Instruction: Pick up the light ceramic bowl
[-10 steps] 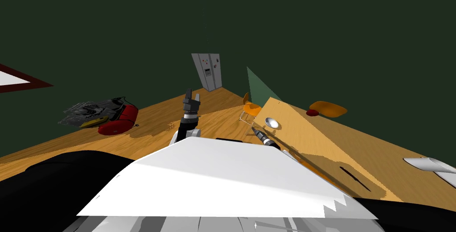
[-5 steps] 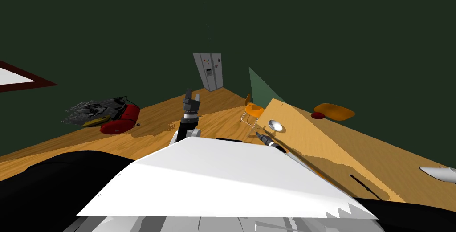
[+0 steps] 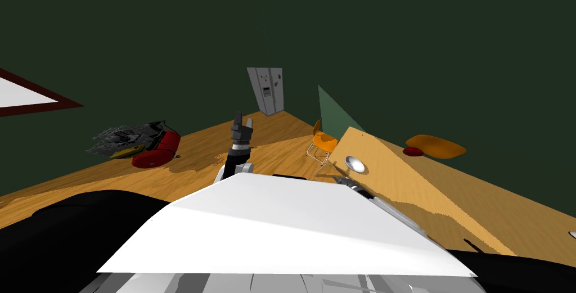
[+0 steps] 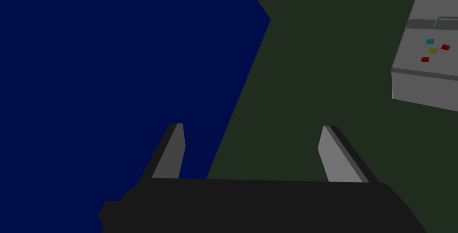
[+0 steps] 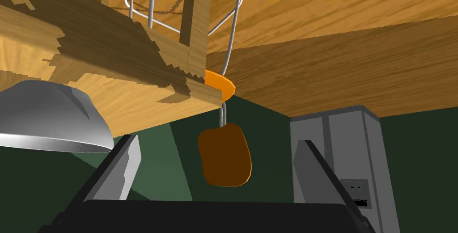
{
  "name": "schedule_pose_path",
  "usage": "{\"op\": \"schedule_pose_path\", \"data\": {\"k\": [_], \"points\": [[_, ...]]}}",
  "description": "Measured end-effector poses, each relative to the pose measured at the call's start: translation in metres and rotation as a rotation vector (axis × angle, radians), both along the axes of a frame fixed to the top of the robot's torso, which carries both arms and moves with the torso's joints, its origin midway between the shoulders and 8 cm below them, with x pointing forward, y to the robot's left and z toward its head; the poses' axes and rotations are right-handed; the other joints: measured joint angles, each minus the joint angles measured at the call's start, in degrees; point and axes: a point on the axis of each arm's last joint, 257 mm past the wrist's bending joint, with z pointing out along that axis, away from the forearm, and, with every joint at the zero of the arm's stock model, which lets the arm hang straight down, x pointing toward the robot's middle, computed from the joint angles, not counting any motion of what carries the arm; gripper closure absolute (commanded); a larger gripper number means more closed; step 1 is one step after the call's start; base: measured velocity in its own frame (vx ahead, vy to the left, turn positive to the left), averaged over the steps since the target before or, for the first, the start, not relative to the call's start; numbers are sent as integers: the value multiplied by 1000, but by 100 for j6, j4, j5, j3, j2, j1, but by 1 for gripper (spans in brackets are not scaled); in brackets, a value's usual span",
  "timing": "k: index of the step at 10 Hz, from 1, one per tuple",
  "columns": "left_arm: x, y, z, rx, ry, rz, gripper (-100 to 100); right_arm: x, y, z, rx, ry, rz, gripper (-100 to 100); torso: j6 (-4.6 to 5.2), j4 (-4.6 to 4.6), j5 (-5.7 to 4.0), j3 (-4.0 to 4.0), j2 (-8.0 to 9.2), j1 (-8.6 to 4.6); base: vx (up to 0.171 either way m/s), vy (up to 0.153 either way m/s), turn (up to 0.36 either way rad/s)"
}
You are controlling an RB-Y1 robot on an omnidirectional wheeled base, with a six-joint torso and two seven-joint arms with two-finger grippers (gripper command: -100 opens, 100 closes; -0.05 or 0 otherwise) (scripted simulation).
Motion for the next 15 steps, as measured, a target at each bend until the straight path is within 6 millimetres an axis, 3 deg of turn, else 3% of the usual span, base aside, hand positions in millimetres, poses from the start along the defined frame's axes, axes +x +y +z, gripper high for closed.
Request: {"op": "schedule_pose_path", "data": {"k": [5,7,9,10,13,15], "points": [[0,0,0,0,0,0,0,-38,-91,-8,-271,136,75,-100,-1,-3,-1,-7,-13,-7,105,26,65],[0,0,0,0,0,0,0,-59,-133,1,-400,207,126,-100,-2,-6,0,-16,-29,-4,126,19,58],[0,0,0,0,0,0,0,-72,-163,5,-490,261,166,-100,-3,-6,-3,-18,-33,-18,178,-15,101],[0,0,0,0,0,0,0,-88,-179,7,-543,297,194,-100,-1,-9,-5,-24,-41,-18,183,-34,135],[0,0,0,0,0,0,0,-120,-197,3,-619,380,269,-100,0,-5,-8,-13,-22,-27,127,-49,52],[0,0,0,0,0,0,0,-139,-186,-9,-595,413,302,-100,1,-3,-9,-9,-13,-28,78,-46,38]]}}
